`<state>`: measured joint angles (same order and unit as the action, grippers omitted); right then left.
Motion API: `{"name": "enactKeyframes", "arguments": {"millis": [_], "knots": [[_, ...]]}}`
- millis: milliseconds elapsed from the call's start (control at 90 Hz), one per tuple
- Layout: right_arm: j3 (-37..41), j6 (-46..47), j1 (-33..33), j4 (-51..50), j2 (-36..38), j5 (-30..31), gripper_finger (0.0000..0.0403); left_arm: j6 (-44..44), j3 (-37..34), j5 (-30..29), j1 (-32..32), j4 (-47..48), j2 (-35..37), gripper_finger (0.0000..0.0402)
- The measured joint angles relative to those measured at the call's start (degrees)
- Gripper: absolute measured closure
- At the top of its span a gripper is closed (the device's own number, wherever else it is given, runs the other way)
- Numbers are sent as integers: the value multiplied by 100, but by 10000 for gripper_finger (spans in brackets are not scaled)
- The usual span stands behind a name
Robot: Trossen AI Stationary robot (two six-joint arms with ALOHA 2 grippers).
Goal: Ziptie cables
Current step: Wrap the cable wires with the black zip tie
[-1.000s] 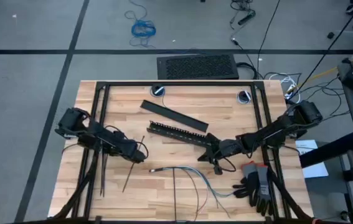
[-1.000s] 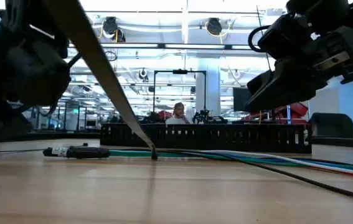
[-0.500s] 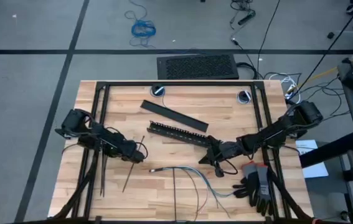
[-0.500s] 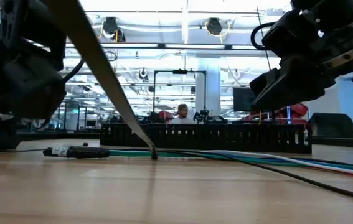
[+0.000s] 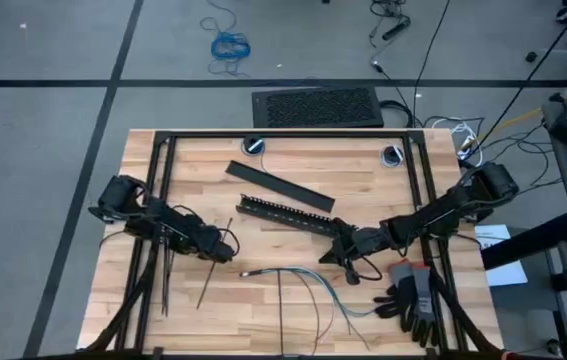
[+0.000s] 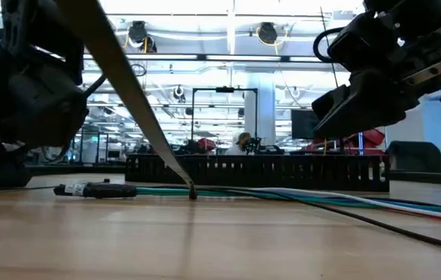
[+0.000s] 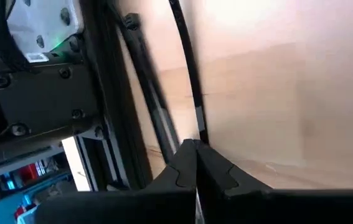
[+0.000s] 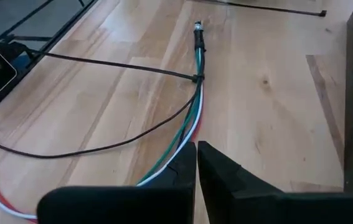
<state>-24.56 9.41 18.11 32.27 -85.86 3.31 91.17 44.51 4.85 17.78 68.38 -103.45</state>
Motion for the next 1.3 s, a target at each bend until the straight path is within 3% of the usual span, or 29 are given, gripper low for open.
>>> {"name": "enactKeyframes", "arguments": {"millis": [222,500,733,1000,1300], "knots": [[0,-2,0,0,0,17,394,-147,777,-419,90,-86,-7,400],[0,-2,0,-2,0,15,394,-279,1471,-1599,-11,244,45,399],[0,-20,0,-6,0,15,394,-743,1469,-2285,-460,100,45,336],[-2,-8,0,-134,0,13,394,-1544,1469,-1981,-850,-610,45,248],[-2,42,-1,-146,-1,13,394,-1669,1180,-1707,-1149,-708,80,237]]}}
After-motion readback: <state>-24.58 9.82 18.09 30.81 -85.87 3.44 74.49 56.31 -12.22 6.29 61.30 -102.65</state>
